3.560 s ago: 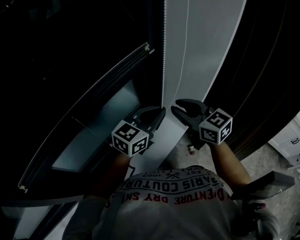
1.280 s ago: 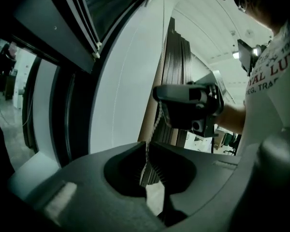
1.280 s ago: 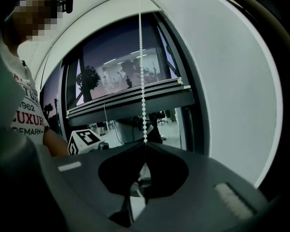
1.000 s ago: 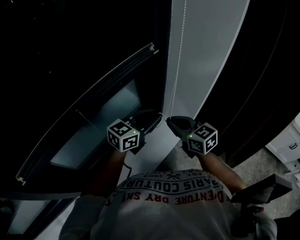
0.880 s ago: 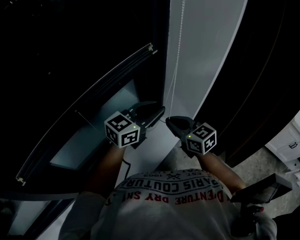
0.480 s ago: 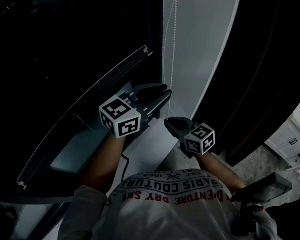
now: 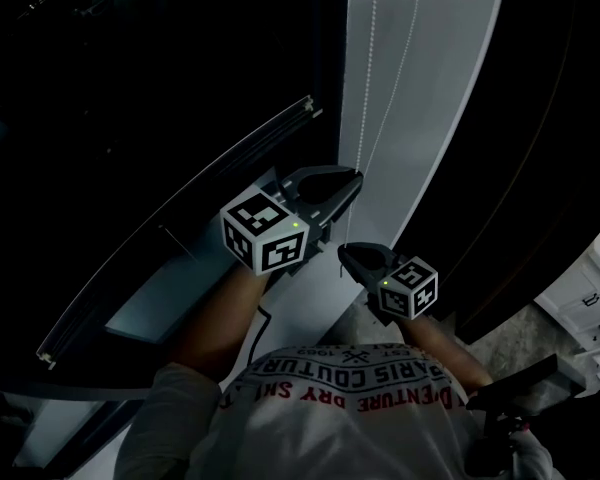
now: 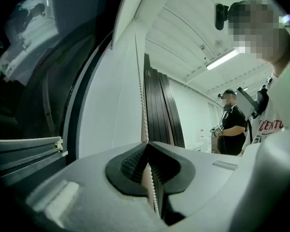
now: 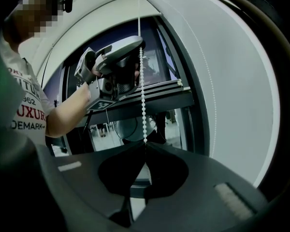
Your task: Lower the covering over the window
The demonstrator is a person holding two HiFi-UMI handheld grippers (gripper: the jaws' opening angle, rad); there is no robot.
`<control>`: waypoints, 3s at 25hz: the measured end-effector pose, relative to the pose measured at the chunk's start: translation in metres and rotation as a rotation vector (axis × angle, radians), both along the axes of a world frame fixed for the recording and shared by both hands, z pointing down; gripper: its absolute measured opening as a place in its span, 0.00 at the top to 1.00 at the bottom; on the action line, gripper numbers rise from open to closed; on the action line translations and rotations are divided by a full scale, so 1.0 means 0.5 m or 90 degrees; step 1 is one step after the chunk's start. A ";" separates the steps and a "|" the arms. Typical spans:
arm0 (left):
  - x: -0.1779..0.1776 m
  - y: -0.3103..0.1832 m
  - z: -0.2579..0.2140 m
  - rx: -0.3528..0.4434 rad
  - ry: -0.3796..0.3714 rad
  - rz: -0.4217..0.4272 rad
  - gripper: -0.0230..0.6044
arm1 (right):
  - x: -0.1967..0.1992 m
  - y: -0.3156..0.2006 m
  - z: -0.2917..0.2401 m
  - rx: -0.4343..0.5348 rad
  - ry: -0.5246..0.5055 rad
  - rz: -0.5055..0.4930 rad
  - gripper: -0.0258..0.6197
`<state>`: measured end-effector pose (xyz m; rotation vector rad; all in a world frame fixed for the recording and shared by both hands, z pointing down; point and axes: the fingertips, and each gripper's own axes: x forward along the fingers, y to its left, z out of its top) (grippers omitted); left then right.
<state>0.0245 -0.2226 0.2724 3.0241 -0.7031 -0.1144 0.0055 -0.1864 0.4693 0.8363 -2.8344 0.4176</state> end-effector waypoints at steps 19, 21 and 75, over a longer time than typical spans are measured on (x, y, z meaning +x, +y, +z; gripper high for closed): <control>-0.032 0.003 0.096 -0.026 -0.030 -0.040 0.95 | -0.018 0.023 0.085 -0.063 0.029 -0.023 0.95; -0.033 0.005 0.117 -0.031 -0.037 -0.044 0.95 | -0.018 0.027 0.105 -0.075 0.043 -0.027 0.95; -0.014 0.033 0.422 -0.160 -0.119 -0.057 0.95 | -0.007 -0.079 -0.249 0.121 -0.010 -0.043 0.94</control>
